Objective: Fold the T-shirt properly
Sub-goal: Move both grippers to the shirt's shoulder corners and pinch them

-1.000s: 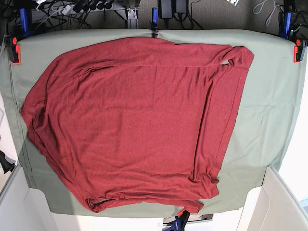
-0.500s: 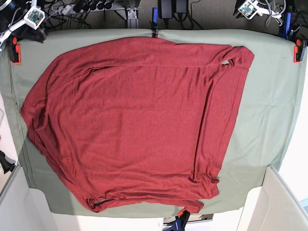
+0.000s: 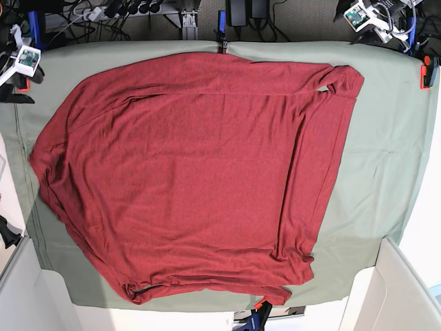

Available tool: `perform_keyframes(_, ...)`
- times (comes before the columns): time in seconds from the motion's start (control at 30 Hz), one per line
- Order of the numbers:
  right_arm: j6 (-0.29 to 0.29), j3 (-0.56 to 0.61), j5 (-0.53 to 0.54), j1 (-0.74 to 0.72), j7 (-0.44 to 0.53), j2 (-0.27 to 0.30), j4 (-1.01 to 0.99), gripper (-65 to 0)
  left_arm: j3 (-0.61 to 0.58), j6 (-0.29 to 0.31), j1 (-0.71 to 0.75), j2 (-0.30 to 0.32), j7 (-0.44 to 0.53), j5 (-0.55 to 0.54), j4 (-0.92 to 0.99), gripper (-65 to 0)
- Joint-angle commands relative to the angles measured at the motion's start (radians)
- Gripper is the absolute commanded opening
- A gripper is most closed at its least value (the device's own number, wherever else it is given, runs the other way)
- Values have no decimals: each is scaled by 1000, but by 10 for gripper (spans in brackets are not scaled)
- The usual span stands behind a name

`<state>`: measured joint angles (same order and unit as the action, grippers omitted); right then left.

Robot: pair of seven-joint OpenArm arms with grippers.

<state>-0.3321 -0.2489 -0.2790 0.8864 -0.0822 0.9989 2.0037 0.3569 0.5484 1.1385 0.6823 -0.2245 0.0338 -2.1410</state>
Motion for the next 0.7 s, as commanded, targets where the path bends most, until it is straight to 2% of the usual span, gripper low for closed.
perform_keyframes(0.0,10,-10,10,-5,8,32,-5,-339,9,-6,14,14,19,-1,-15,-288)
perform_keyframes(0.23,-6,64,18,-97,33,83,-95,-339,8,-6,11,28,100,68,-15,-288)
perform_keyframes(0.47,-6,294,6,-319,33,84,-207,-339,8,-7,8,36,103,119,-15,-289)
perform_keyframes(0.57,-5,396,5,-428,33,84,-258,-339,8,-26,8,35,106,131,-15,-289)
perform_keyframes(0.67,-5,493,-2,-518,33,82,-299,-339,8,-31,8,35,147,169,-15,-289)
